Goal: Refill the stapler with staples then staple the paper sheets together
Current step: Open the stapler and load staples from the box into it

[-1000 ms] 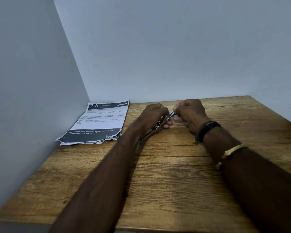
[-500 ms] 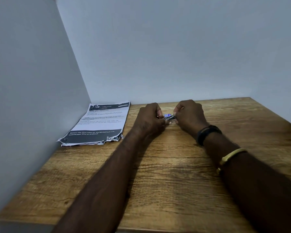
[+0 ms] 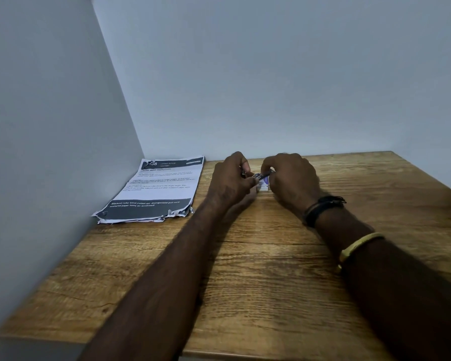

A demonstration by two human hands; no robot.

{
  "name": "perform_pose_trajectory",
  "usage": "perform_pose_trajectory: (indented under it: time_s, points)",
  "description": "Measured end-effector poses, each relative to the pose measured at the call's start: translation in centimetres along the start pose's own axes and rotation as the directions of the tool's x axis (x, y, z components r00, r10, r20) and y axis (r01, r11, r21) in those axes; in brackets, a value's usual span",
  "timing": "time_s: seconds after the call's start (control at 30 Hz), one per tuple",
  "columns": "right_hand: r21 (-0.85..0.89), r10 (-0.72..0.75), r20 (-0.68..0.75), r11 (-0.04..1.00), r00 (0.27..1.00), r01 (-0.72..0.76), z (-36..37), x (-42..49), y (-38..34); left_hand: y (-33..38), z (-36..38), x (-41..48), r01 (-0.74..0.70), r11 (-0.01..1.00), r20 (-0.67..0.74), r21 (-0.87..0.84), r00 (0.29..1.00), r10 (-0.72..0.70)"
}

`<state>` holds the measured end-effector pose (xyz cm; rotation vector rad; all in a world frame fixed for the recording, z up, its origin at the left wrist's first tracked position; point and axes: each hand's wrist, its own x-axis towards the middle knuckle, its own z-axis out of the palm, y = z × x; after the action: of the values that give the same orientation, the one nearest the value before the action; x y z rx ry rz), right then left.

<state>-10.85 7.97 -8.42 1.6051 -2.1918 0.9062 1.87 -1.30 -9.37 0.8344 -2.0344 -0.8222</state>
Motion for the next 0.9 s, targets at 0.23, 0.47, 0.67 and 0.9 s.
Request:
perform_pose_trajectory:
  time_s: [0.23,0.47,0.67,0.9]
  points:
    - [0.091,-0.051,0.027,0.995,0.998,0.049,0.0,-0.1,-0.3,0.1,-0.2,-0.2,-0.001,1.000,-0.023,-0.018,1.000,0.001]
    - [0.142,0.043,-0.003,0.989,0.999,-0.042,0.4,0.0,-0.4,0.2,0.1,0.0,-0.015,0.999,0.014,0.033,1.000,0.014]
    - [0.082,0.155,0.034,0.984,0.987,-0.158,0.2,0.2,-1.1,0.5,0.2,-0.1,-0.085,0.988,0.033,0.130,0.996,0.081]
    - [-0.022,0.341,0.122,0.940,0.932,-0.341,-0.5,1.8,-1.9,1.0,0.6,-0.6,-0.122,0.988,0.075,0.095,0.990,0.116]
